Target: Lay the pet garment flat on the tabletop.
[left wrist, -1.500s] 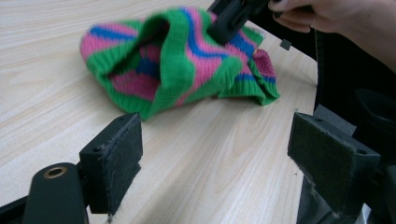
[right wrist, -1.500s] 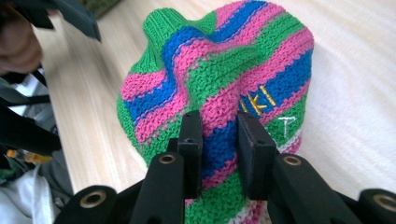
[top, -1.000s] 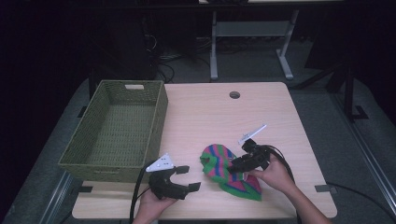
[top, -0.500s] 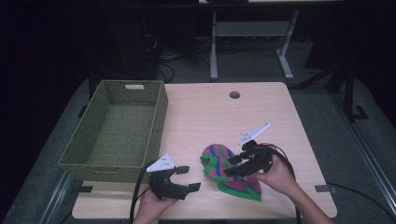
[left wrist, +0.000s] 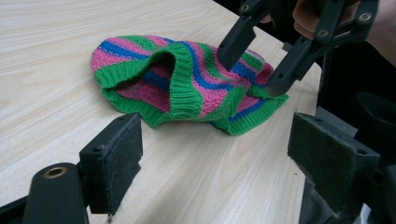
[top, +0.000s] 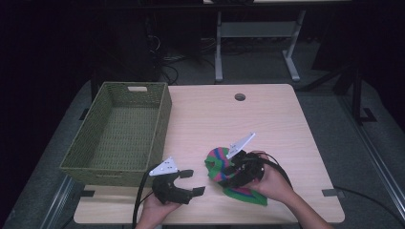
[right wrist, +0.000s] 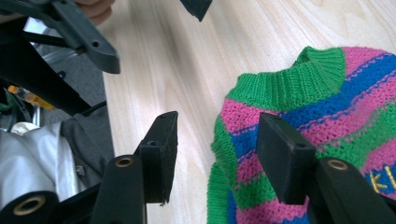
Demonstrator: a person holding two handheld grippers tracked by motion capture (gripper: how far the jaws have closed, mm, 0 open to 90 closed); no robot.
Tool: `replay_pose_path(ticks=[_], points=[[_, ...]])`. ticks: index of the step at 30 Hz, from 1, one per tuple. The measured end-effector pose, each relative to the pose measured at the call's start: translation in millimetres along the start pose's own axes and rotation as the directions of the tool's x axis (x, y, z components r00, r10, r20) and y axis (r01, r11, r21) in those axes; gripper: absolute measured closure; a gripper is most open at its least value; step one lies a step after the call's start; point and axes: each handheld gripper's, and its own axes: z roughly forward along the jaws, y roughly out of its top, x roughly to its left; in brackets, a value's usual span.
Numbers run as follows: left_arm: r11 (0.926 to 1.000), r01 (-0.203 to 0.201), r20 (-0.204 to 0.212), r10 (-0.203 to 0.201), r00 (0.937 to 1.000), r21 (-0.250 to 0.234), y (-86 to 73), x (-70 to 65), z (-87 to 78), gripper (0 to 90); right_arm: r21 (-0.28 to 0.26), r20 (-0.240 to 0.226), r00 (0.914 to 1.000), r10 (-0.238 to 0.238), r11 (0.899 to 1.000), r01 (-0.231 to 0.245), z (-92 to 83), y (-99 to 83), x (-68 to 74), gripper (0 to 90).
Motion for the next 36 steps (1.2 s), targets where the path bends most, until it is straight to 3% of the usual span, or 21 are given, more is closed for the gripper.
replay_pose_path(ticks=[16,20,24,31,36], points=[[0.9998,0.015,-0.002,-0.015,0.9999,-0.010,-0.3,0.7,-4.2,17.8,0.078,0.065,0.9978,-0.015,0.997,0.010,21.2,3.7,-1.3,52.0],[0.9998,0.016,-0.004,-0.016,0.9999,-0.009,-0.4,1.3,-4.3,17.8,0.086,0.072,0.9973,-0.018,0.996,0.012,24.4,4.0,-0.1,47.9],[0.9999,0.012,-0.005,-0.012,0.9999,-0.009,-0.3,1.4,-4.6,17.8,0.096,0.089,0.9949,-0.048,0.995,0.039,26.8,4.1,4.2,48.0],[0.9999,0.009,-0.005,-0.009,0.9999,-0.012,-0.4,-0.7,-7.2,17.8,0.143,0.102,0.9944,-0.025,0.990,0.011,40.3,0.2,-1.7,57.1],[0.9998,0.017,-0.003,-0.017,0.9999,-0.012,-0.7,0.9,-6.9,17.8,0.150,0.138,0.9890,-0.053,0.988,0.031,46.8,-2.1,1.6,61.2]])
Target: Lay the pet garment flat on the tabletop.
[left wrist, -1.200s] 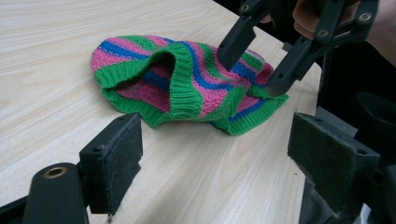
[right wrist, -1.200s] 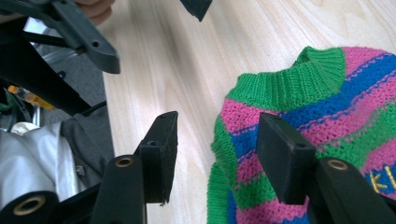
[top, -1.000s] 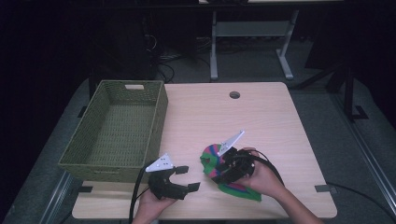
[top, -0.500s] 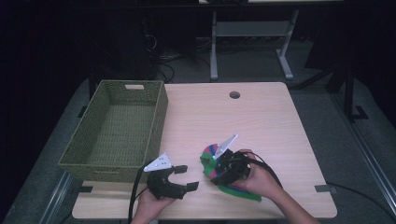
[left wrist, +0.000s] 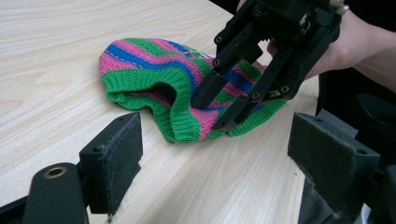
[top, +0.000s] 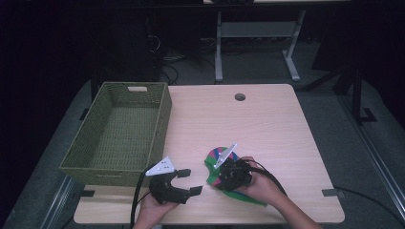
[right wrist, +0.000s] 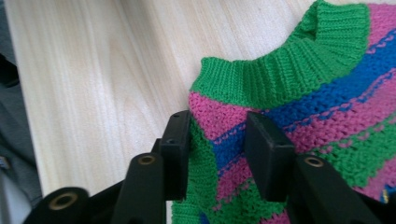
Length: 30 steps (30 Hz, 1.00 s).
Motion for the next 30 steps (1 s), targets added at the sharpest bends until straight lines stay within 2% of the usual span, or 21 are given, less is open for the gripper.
replay_pose_path(ticks=[6,14,24,30], points=[[1.0000,-0.007,-0.002,0.007,1.0000,0.005,0.2,-0.4,0.3,17.8,-0.001,0.042,0.9989,-0.018,1.000,0.018,1.5,-1.8,1.1,71.4],[1.0000,0.001,0.001,-0.001,1.0000,-0.005,0.2,0.0,-1.0,17.8,-0.013,0.044,0.9990,-0.002,1.000,0.003,1.2,-2.8,-3.0,80.3],[1.0000,-0.003,0.005,0.003,1.0000,0.007,0.2,0.1,1.2,17.7,-0.026,-0.025,0.9986,0.047,0.999,-0.047,-5.8,-5.3,-10.3,83.9],[1.0000,-0.007,0.001,0.007,1.0000,0.004,0.3,0.4,0.5,17.8,-0.047,-0.043,0.9980,0.046,0.998,-0.048,-15.2,-4.2,-8.4,84.4]])
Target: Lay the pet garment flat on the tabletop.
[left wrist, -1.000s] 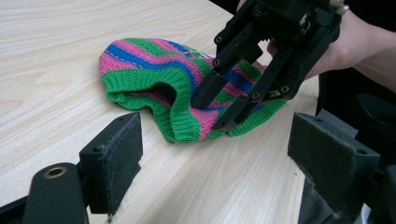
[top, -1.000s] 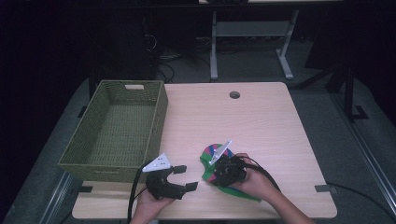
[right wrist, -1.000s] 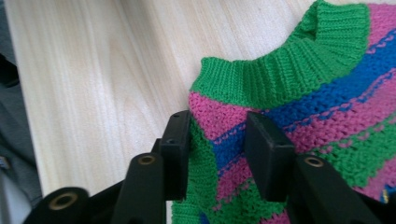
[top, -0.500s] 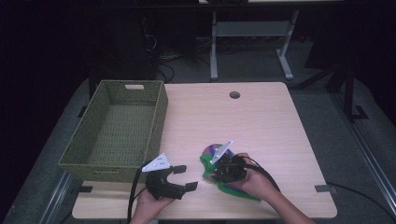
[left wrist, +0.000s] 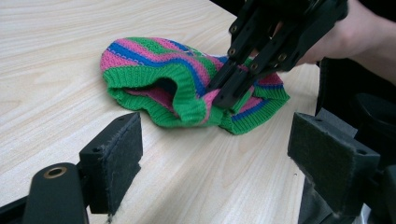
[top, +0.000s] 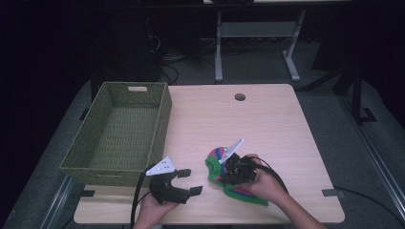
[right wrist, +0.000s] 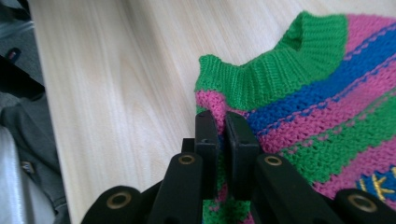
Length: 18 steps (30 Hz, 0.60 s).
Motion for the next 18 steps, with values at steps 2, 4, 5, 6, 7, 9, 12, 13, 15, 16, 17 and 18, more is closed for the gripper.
replay_pose_path(ticks=[2,4,5,6,7,9,12,13,15,16,17,18], points=[[1.0000,-0.004,-0.002,0.004,1.0000,0.000,0.2,-0.7,-0.3,17.8,-0.017,-0.006,1.0000,0.001,1.000,-0.001,-5.8,1.5,0.1,84.5],[1.0000,-0.006,-0.003,0.006,1.0000,-0.003,0.3,-1.1,-1.0,17.8,-0.026,-0.007,1.0000,0.002,1.000,-0.002,-11.2,2.9,0.1,84.5],[1.0000,-0.005,-0.002,0.005,1.0000,-0.005,0.3,-0.9,-1.1,17.8,-0.032,-0.011,0.9999,0.006,0.999,-0.006,-13.2,3.4,0.2,84.5],[1.0000,-0.006,-0.002,0.006,1.0000,-0.006,0.3,-0.7,-1.2,17.8,-0.041,-0.012,0.9999,0.006,0.999,-0.006,-17.3,3.8,-0.1,84.6],[0.9999,-0.011,-0.002,0.011,0.9999,-0.006,0.4,0.1,-1.4,17.8,-0.044,-0.012,0.9999,0.007,0.999,-0.008,-19.9,4.1,-0.1,84.6],[0.9999,-0.010,-0.001,0.010,1.0000,-0.008,0.5,0.4,-1.3,17.8,-0.060,-0.015,0.9999,0.007,0.998,-0.008,-26.3,4.5,-1.2,84.7],[0.9999,-0.010,-0.002,0.010,1.0000,-0.011,0.6,-0.3,-0.9,17.9,-0.085,-0.009,0.9999,0.010,0.996,-0.011,-36.4,4.7,-2.1,84.7],[0.9999,-0.012,-0.001,0.012,0.9999,-0.009,0.8,-0.4,-0.7,18.0,-0.093,-0.012,0.9998,0.018,0.995,-0.019,-39.6,4.9,-2.0,84.8],[0.9998,-0.016,0.001,0.016,0.9999,-0.008,1.0,-0.8,0.0,18.0,-0.099,-0.007,0.9997,0.021,0.995,-0.022,-44.7,4.8,-2.9,84.8],[0.9999,-0.014,0.002,0.014,0.9999,-0.009,1.0,-1.0,0.6,18.0,-0.106,-0.006,0.9996,0.028,0.994,-0.028,-47.7,4.6,-3.1,84.8],[0.9999,-0.011,0.002,0.011,0.9999,-0.010,1.0,-1.2,1.2,18.0,-0.110,-0.005,0.9997,0.026,0.994,-0.026,-49.9,4.4,-3.9,84.8],[0.9999,-0.011,0.002,0.011,0.9999,-0.011,1.1,-1.4,1.4,18.0,-0.115,-0.003,0.9997,0.026,0.993,-0.026,-52.5,4.1,-4.5,84.8]])
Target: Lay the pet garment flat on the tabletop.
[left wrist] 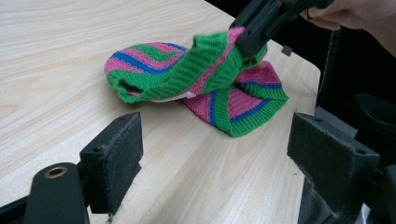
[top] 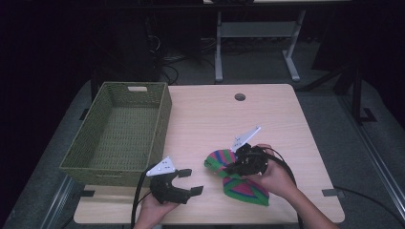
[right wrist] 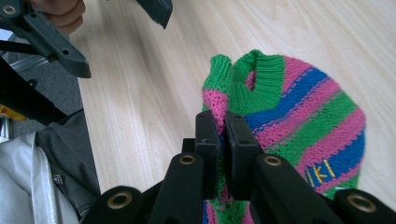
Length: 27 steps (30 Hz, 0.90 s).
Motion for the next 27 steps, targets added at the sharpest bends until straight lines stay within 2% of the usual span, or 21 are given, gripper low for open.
replay_pose_path(ticks=[6,15,27], points=[[1.0000,-0.004,0.004,0.005,1.0000,-0.004,0.3,-1.1,0.9,18.0,-0.028,-0.008,0.9996,0.026,0.999,-0.026,-13.4,0.8,-2.7,84.8],[0.9999,-0.007,0.010,0.008,0.9999,-0.013,2.5,-1.2,2.4,18.2,-0.060,-0.015,0.9991,0.041,0.997,-0.042,-28.3,2.8,-5.5,84.8],[0.9998,-0.021,0.012,0.021,0.9997,0.003,9.5,-2.2,14.3,19.4,-0.126,-0.066,0.9964,0.054,0.990,-0.062,-48.1,-1.5,-11.1,84.8]])
